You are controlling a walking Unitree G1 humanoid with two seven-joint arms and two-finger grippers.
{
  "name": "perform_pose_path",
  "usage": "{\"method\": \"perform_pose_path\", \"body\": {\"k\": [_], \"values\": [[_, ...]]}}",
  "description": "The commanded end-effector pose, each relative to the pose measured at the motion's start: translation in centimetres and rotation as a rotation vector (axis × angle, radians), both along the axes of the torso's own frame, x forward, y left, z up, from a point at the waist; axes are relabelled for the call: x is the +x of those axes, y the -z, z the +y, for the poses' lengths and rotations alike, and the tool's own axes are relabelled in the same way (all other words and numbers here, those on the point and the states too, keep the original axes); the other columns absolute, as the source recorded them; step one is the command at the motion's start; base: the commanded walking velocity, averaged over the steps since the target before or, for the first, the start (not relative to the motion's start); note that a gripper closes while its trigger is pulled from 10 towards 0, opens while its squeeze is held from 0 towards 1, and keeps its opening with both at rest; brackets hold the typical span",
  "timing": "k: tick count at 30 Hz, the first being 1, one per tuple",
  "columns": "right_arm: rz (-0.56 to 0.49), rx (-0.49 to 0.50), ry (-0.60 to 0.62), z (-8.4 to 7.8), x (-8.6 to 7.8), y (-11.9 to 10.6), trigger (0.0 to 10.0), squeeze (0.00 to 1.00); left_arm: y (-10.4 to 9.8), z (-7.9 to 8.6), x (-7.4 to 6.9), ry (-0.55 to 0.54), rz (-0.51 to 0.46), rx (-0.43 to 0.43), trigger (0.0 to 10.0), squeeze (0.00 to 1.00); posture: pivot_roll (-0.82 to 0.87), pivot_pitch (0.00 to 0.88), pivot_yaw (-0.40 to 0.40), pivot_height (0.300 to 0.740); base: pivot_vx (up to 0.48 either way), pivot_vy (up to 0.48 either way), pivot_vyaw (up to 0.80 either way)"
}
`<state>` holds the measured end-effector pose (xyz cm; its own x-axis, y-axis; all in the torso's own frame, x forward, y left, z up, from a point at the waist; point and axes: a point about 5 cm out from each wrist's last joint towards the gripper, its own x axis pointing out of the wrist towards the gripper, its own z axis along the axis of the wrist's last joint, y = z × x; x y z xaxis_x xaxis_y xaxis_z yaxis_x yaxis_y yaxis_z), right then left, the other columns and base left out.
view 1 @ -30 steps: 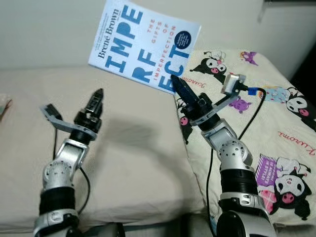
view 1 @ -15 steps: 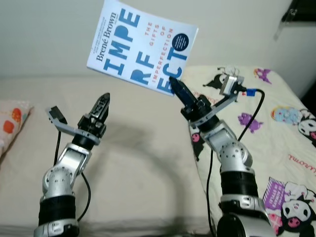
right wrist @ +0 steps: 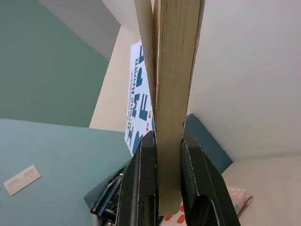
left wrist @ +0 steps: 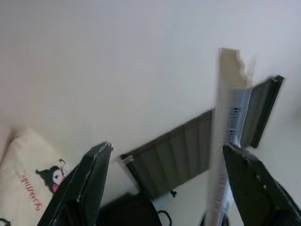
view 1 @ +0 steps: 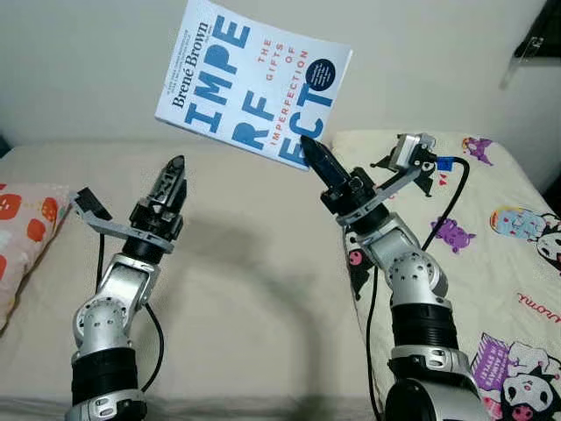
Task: Clean up the room
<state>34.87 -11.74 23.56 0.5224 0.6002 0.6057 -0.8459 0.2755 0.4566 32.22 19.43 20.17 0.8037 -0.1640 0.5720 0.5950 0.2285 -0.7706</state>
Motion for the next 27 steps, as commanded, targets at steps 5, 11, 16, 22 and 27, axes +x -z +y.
{"method": "perform_pose_path", "body": {"k": [5,11,16,22,27], "values": [[-0.003,0.034,0.022,-0.2,0.1,0.0,0.0,0.0,-0.3,0.4,-0.5,-0.021,-0.05,-0.027,10.0,0.0,-0.03,0.073,0.001,0.74,0.0,0.0,0.0],[0.06,0.007,0.008,1.0,0.0,1.5,0.0,0.0,-1.0,0.6,-0.6,-0.06,-0.091,-0.011,10.0,0.0,-0.03,0.074,-0.001,0.74,0.0,0.0,0.0],[0.071,-0.006,-0.011,1.8,-0.2,1.9,0.0,0.0,-1.1,0.6,-0.5,-0.067,-0.092,-0.005,10.0,0.0,-0.04,0.073,-0.001,0.74,0.0,0.0,0.0],[0.087,-0.018,-0.045,2.9,-0.6,2.5,0.0,0.0,-1.3,0.2,-0.4,-0.063,-0.107,0.011,10.0,0.0,-0.04,0.073,-0.002,0.74,0.0,0.0,0.0],[0.095,-0.022,-0.065,3.4,-0.8,2.8,0.0,0.0,-1.3,-0.3,-0.5,-0.05,-0.118,0.039,10.0,0.0,-0.04,0.072,-0.004,0.74,0.0,0.0,0.0]]}}
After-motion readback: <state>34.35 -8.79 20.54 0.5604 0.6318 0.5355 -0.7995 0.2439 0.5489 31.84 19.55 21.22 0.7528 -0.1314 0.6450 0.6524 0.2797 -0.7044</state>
